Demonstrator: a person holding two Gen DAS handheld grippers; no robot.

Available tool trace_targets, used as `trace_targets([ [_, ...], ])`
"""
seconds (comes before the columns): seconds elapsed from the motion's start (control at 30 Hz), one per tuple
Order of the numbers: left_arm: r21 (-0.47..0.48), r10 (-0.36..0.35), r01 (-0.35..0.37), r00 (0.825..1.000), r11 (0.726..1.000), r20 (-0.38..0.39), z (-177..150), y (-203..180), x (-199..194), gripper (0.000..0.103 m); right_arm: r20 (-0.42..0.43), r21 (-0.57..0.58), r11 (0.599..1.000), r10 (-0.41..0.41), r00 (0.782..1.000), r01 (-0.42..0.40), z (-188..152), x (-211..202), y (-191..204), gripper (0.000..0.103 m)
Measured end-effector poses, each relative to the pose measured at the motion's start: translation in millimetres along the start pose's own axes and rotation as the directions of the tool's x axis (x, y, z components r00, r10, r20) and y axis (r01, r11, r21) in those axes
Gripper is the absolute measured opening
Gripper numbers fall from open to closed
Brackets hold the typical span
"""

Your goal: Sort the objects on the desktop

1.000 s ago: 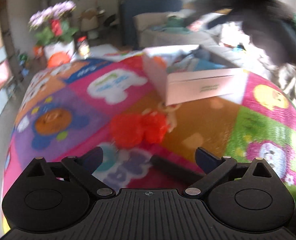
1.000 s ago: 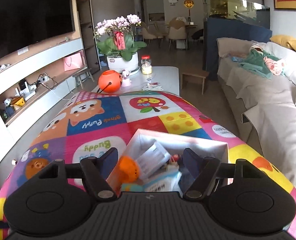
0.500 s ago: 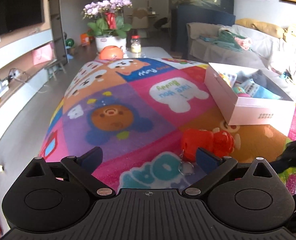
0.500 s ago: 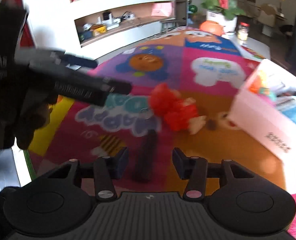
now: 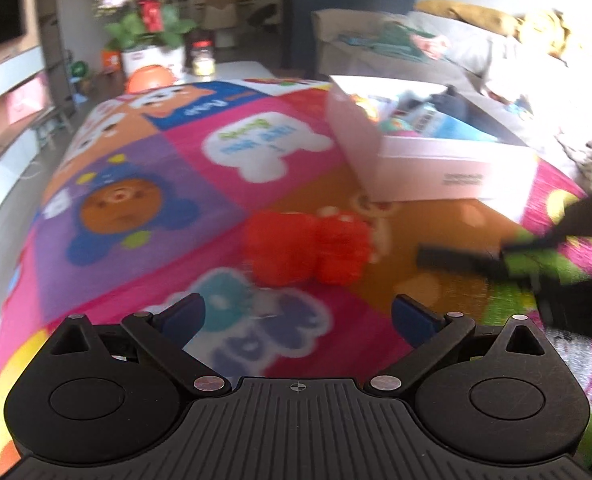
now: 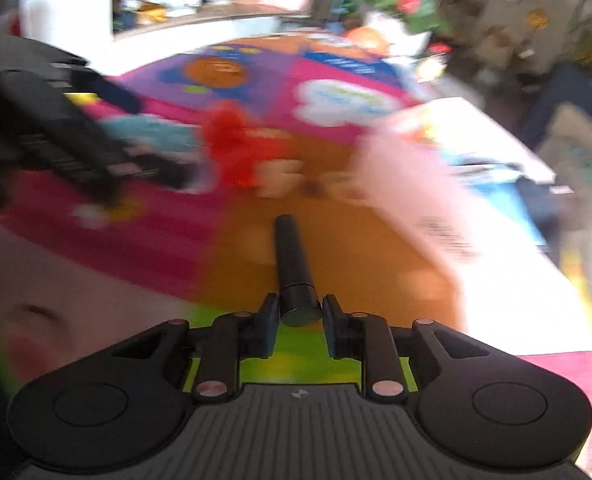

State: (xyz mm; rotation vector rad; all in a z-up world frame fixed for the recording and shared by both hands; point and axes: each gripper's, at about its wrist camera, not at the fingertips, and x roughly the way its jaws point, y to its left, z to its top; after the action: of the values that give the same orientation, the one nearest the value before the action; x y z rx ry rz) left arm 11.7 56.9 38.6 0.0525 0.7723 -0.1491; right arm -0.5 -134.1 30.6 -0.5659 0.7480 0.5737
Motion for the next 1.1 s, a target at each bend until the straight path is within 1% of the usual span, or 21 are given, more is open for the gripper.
trace_targets([
  [0.03, 0.013, -0.011, 0.011, 1.0, 1.0, -0.003, 0.4, -5.3, 1.6, 0.102, 0.007, 0.005, 0.998, -0.067, 0.998, 0.067, -1.2, 1.7, -8.3, 0.023],
  [0.07, 0.025, -0.02, 0.02, 1.0, 0.999, -0.006, 0.8, -9.6, 2.4, 0.102, 0.009, 0.024, 0.993, -0.119, 0.993, 0.119, -2.0, 2.1, -17.5, 0.027],
  [0.1, 0.037, -0.026, 0.026, 1.0, 0.999, -0.009, 1.0, -13.8, 3.4, 0.102, 0.004, 0.056, 0.986, -0.156, 0.988, 0.156, -2.7, 2.8, -27.4, 0.034],
  [0.13, 0.046, -0.027, 0.027, 1.0, 0.999, -0.013, 1.3, -17.0, 4.7, 0.102, 0.001, 0.094, 0.981, -0.173, 0.985, 0.172, -3.3, 2.7, -36.8, 0.039],
  [0.2, 0.052, -0.013, 0.014, 1.0, 0.999, -0.022, 2.6, -20.3, 8.5, 0.102, 0.004, 0.172, 0.969, -0.179, 0.984, 0.176, -6.9, -1.0, -51.9, 0.061],
  [0.3, 0.05, 0.016, -0.014, 0.999, 0.999, -0.028, 7.8, -21.0, 13.8, 0.102, 0.018, 0.248, 0.955, -0.174, 0.985, 0.164, -17.7, -5.6, -61.8, 0.075],
  [0.37, 0.048, 0.03, -0.029, 0.999, 0.998, -0.025, 12.7, -21.0, 16.1, 0.102, 0.005, 0.286, 0.946, -0.159, 0.987, 0.151, -25.6, -3.6, -63.7, 0.078],
  [0.47, 0.055, 0.05, -0.049, 0.999, 0.997, -0.006, 21.4, -22.1, 17.8, 0.102, -0.033, 0.343, 0.928, -0.143, 0.989, 0.145, -39.2, 5.3, -66.6, 0.08],
  [0.53, 0.063, 0.074, -0.075, 0.997, 0.995, 0.021, 27.4, -22.3, 18.9, 0.102, -0.03, 0.384, 0.913, -0.137, 0.99, 0.138, -43.6, 5.5, -71.0, 0.081],
  [0.63, 0.068, 0.117, -0.121, 0.991, 0.99, 0.067, 36.6, -17.6, 21.9, 0.102, -0.012, 0.395, 0.909, -0.14, 0.99, 0.133, -43.1, -0.9, -68.5, 0.081],
  [0.73, 0.067, 0.168, -0.175, 0.981, 0.982, 0.098, 40.6, -6.1, 25.8, 0.103, 0.048, 0.384, 0.92, -0.108, 0.993, 0.081, -31.4, -9.5, -64.0, 0.081],
  [0.83, 0.075, 0.162, -0.17, 0.981, 0.983, 0.104, 33.6, 6.9, 20.4, 0.103, 0.123, 0.363, 0.932, -0.032, 0.992, -0.015, -9.3, -14.1, -58.6, 0.083],
  [0.9, 0.12, 0.162, -0.17, 0.984, 0.978, 0.076, 21.8, 11.8, 11.0, 0.103, 0.161, 0.344, 0.936, 0.021, 0.987, -0.076, 8.7, -13.2, -54.5, 0.083],
  [0.97, 0.148, 0.177, -0.181, 0.983, 0.972, 0.042, 4.0, 17.6, 2.3, 0.103, 0.201, 0.303, 0.94, 0.096, 0.975, -0.155, 26.2, -10.9, -48.3, 0.084],
  [1.03, 0.124, 0.171, -0.17, 0.985, 0.978, 0.002, -12.5, 28.7, -6.4, 0.103, 0.228, 0.233, 0.943, 0.183, 0.956, -0.237, 45.2, -6.1, -37.1, 0.085],
  [1.1, 0.07, 0.164, -0.162, 0.986, 0.984, -0.014, -23.2, 41.9, -16.3, 0.103, 0.24, 0.153, 0.944, 0.253, 0.937, -0.294, 65.3, 2.4, -21.3, 0.085],
])
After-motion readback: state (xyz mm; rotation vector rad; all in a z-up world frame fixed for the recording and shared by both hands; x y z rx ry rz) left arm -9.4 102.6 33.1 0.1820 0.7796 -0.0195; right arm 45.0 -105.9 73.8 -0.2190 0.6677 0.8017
